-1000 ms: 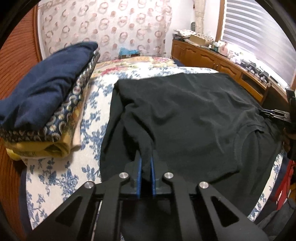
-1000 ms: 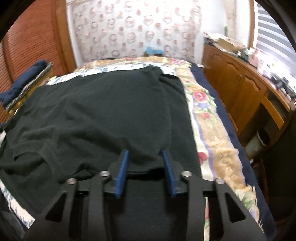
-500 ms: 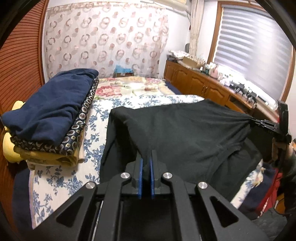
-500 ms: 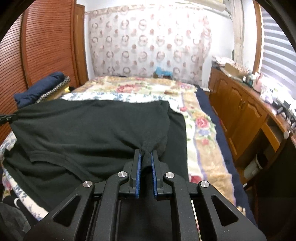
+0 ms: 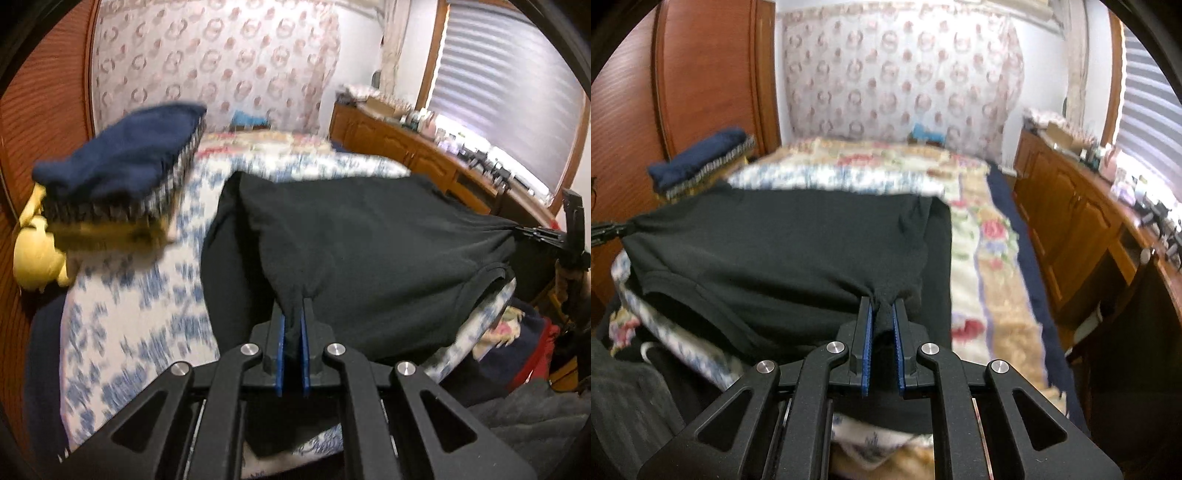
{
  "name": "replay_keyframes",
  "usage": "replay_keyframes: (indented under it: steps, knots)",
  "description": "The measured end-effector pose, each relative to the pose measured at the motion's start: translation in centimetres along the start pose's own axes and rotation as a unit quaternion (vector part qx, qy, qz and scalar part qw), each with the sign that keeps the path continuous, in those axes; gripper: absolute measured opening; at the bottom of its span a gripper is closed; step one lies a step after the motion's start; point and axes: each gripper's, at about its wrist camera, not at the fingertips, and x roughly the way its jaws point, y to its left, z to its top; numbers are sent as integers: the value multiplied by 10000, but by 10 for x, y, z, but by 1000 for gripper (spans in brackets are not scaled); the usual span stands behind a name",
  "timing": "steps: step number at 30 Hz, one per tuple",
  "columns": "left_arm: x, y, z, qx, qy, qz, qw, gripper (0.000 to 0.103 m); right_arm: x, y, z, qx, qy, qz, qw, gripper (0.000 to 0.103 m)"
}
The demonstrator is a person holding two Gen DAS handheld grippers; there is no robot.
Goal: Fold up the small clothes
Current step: 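Pinch the folded edge again with both grippers, pull it taut, release, then lower the left gripper onto the shirt's side edge and close it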
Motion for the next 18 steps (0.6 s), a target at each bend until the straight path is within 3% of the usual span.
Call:
replay_keyframes:
  steps: [4,11,14,18]
  knots:
    - [11,-1,-12,-33,208,147,9997,9,17,5,-14,118,179,32,9998,8]
    - [9,6,-16,-74,195,379,9991,26,13,11,-11,48,117,-52,9999,16]
    - [10,12,-14,-169,188,402,9989,38,8,14,-8,8,35,-145,9999,22]
    - [23,17,-14,-252,334,397,9983,44,3,19,-5,-25,-90,-135,9999,28]
